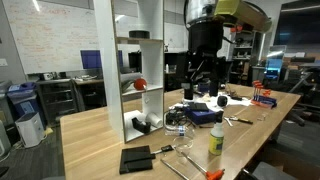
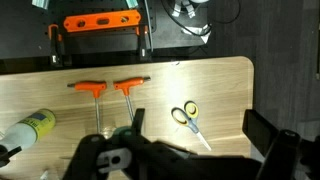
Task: Place the water bottle on the middle shelf
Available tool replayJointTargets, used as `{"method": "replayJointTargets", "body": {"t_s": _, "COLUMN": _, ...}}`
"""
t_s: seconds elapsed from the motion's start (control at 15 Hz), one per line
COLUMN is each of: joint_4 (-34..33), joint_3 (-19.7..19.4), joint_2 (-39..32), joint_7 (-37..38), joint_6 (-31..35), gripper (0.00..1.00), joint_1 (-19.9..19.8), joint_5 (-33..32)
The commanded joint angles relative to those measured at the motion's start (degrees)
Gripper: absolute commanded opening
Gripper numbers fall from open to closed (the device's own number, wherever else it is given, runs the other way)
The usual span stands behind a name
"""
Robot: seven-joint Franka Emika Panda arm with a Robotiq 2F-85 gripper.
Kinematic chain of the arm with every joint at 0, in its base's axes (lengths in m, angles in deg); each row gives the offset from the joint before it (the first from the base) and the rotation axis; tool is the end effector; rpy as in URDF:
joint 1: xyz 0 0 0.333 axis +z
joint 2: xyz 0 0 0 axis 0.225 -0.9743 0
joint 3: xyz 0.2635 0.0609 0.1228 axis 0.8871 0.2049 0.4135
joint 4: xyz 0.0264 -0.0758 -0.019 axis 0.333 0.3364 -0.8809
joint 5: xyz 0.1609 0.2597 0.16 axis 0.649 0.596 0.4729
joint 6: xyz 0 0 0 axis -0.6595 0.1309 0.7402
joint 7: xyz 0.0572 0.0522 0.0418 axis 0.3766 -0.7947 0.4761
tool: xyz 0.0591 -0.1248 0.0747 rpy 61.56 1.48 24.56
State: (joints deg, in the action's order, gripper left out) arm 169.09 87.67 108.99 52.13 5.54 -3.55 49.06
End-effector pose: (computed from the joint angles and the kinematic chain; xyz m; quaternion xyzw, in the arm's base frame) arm 0.2467 0.1440 0.4670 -0.9977 0.0135 0.0516 0.0415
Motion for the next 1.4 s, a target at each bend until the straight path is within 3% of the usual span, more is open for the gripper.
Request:
{"method": "replayJointTargets", "body": {"t_s": 0.0, "joint_4": -0.39, "joint_3": 0.58, "joint_2": 0.1, "joint_7": -0.44, "joint_6": -0.21, "gripper": 1.0, "joint_1": -0.84, "joint_5": 0.37}}
{"method": "replayJointTargets", "body": {"t_s": 0.8, "joint_4": -0.68, "joint_3": 0.52, "joint_2": 0.54, "joint_7": -1.22, "joint_6": 0.1, "gripper": 1.0, "joint_1": -0.7, "joint_5": 0.04}}
{"method": "replayJointTargets", "body": {"t_s": 0.93, "joint_4": -0.29, "joint_3": 0.27, "joint_2": 0.7, "joint_7": -4.48, "joint_6": 0.24, "gripper": 1.0, "joint_1": -0.1, "joint_5": -1.48}}
{"method": "replayJointTargets", "body": {"t_s": 1.33, "joint_4": -0.22, "joint_3": -4.61, "joint_2": 0.35, "joint_7": -24.9, "joint_6": -0.07, "gripper": 1.0, "joint_1": 1.62, "joint_5": -9.26}}
